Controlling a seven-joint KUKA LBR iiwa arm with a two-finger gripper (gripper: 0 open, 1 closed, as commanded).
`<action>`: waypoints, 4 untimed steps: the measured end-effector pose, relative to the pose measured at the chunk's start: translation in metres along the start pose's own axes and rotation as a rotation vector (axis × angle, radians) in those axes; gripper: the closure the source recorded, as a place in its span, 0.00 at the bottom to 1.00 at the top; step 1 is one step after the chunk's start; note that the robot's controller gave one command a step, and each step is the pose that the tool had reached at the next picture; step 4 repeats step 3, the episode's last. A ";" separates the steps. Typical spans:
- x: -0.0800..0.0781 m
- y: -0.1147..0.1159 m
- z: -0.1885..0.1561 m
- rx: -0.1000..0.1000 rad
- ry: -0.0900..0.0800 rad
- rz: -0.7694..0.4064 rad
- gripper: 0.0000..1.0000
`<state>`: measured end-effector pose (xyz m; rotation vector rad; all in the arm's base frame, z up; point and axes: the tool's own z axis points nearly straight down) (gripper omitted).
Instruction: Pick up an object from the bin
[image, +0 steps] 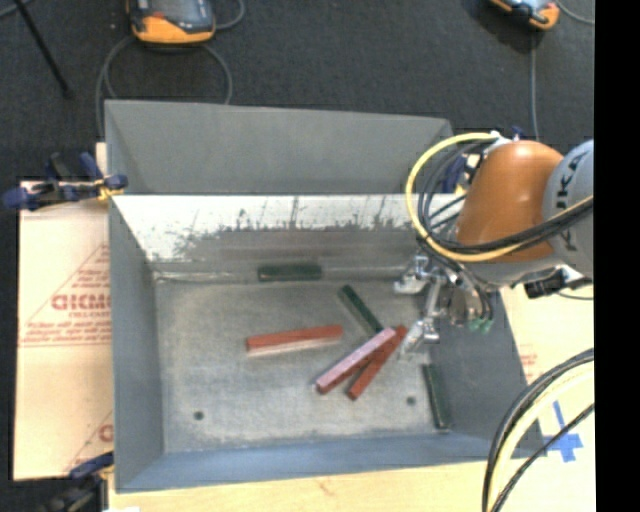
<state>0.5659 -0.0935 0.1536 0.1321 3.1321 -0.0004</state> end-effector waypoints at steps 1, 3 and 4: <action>-0.022 -0.015 0.074 0.001 0.002 -0.094 1.00; -0.019 -0.027 -0.114 0.004 -0.007 -0.119 1.00; -0.019 -0.027 -0.114 0.004 -0.007 -0.119 1.00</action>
Offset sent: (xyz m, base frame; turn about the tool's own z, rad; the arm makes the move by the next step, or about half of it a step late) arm 0.0000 0.0000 0.0000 0.0000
